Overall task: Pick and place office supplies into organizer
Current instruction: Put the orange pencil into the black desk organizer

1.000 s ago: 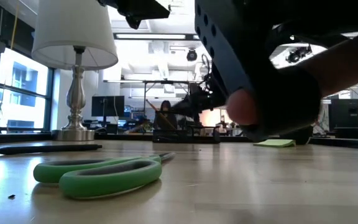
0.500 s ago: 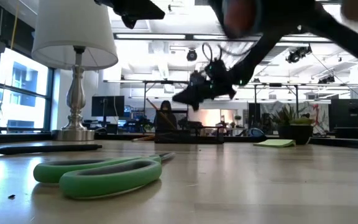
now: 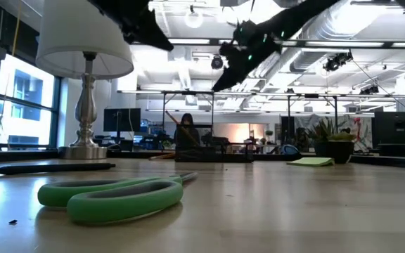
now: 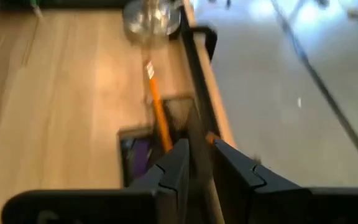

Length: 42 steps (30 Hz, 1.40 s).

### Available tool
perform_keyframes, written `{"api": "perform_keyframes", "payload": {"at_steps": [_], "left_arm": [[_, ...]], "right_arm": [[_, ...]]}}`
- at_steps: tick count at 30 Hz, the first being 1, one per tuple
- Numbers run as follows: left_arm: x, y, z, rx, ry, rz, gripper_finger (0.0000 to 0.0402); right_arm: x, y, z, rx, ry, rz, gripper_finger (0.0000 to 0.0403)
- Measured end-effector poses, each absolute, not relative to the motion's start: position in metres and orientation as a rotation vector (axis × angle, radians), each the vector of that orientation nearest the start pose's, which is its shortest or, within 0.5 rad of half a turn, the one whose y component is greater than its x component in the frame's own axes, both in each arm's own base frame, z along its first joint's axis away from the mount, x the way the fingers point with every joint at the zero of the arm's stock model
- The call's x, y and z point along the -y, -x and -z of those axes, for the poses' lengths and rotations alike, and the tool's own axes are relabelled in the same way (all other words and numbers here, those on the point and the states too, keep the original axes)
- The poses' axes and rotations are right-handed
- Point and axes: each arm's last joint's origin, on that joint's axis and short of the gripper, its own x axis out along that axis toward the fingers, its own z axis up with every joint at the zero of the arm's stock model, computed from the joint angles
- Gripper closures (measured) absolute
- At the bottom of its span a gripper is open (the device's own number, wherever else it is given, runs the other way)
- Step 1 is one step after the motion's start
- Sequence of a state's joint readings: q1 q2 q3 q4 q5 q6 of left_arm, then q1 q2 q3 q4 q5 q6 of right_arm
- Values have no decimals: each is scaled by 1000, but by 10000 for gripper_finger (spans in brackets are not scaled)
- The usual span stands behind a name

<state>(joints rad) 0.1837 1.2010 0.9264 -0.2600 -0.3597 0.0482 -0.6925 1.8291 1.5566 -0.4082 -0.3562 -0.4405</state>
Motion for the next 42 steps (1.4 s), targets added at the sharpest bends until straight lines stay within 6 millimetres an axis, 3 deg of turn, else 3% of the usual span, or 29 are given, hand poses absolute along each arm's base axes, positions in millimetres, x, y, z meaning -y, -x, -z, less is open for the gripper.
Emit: {"api": "perform_keyframes", "payload": {"at_steps": [5,11,21,26,31,36,42], "left_arm": [[-70,-251,-284,-611,-59,-568,401],[-82,-245,-267,-658,-42,-599,401],[-106,-222,-223,-802,17,-684,401],[-115,-212,-205,-781,49,-729,401],[-120,-209,-197,-694,92,-671,401],[-123,-206,-191,-685,118,-656,401],[-123,-206,-189,-664,115,-663,401]], "right_arm": [[220,-312,-303,-821,-21,208,348],[184,-312,-289,-1062,-118,170,359],[160,-336,-254,-1221,-269,225,357],[146,-343,-247,-1325,-92,400,364],[133,-347,-263,-1249,36,534,385],[124,-345,-269,-1062,96,529,401],[121,-305,-246,-762,-25,490,397]]}}
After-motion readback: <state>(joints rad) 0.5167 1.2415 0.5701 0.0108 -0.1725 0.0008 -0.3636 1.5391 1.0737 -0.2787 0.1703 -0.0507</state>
